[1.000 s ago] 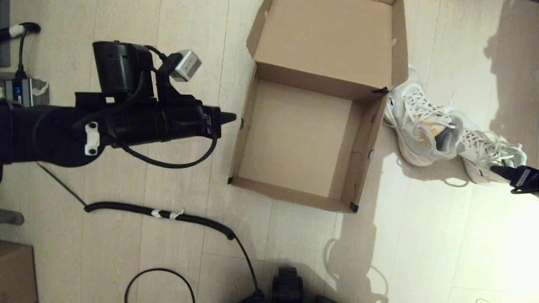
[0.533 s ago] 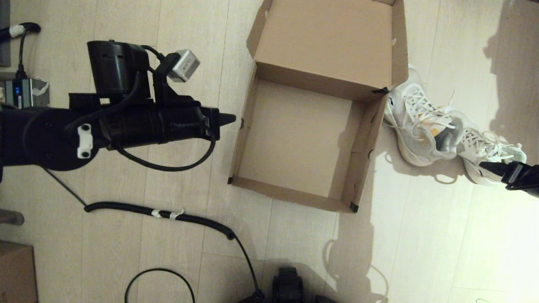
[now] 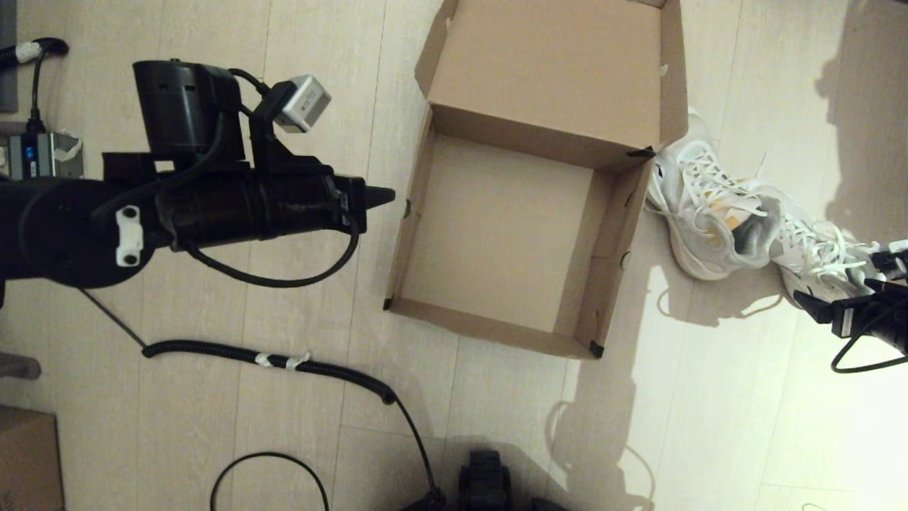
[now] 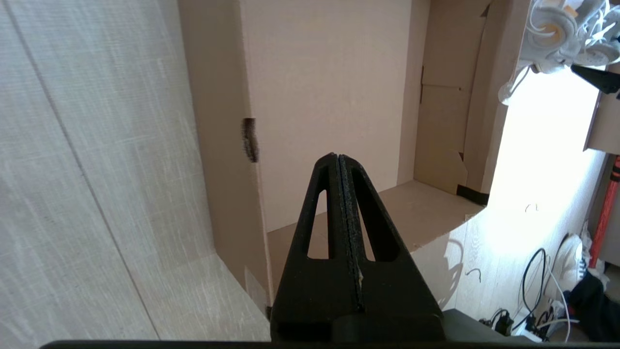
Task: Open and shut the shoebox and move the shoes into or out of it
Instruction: Put the shoes into the shoe box
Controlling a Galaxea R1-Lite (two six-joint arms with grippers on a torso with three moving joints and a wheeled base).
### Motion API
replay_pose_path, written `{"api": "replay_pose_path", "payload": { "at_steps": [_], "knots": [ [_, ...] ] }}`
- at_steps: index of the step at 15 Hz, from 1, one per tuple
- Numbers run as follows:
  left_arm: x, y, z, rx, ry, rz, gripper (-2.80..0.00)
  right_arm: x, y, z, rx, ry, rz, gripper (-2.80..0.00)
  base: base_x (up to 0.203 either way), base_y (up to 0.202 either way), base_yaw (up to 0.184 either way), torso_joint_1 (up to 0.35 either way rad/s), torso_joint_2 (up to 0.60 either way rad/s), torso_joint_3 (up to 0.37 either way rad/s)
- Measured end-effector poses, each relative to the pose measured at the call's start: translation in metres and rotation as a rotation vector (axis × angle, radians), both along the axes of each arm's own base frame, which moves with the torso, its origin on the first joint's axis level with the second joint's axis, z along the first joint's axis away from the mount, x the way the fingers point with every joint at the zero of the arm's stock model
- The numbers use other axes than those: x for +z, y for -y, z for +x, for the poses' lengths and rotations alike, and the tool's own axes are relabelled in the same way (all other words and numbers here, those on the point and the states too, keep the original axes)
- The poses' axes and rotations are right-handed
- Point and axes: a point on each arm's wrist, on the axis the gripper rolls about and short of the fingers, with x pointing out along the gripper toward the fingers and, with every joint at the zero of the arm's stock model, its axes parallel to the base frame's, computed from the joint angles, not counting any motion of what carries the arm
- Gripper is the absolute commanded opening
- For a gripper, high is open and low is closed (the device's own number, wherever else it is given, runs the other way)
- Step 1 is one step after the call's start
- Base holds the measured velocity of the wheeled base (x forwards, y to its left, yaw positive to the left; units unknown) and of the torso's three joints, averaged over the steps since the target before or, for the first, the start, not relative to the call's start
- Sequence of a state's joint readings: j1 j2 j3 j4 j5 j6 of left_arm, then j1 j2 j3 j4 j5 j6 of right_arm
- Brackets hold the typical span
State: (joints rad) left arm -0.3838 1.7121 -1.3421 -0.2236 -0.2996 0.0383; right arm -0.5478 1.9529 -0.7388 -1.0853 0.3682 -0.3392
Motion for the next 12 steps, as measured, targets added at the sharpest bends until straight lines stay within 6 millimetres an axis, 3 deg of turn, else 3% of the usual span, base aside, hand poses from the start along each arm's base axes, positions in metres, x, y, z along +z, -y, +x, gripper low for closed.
{"api": "replay_pose_path", "payload": {
  "at_steps": [2, 8, 12],
  "knots": [
    [0.002, -0.001, -0.002, 0.000, 0.005, -0.002, -2.80, 0.001, 0.001, 0.001, 0.049, 0.013, -0.105, 0.00, 0.000, 0.000, 0.000, 0.000, 0.00, 0.000],
    [0.004, -0.002, -0.004, 0.000, 0.013, -0.003, -2.80, -0.026, -0.003, -0.008, 0.088, -0.083, -0.063, 0.00, 0.000, 0.000, 0.000, 0.000, 0.00, 0.000],
    [0.004, -0.002, -0.005, 0.000, 0.013, -0.002, -2.80, -0.039, 0.007, 0.003, 0.082, -0.091, -0.099, 0.00, 0.000, 0.000, 0.000, 0.000, 0.00, 0.000]
  ]
}}
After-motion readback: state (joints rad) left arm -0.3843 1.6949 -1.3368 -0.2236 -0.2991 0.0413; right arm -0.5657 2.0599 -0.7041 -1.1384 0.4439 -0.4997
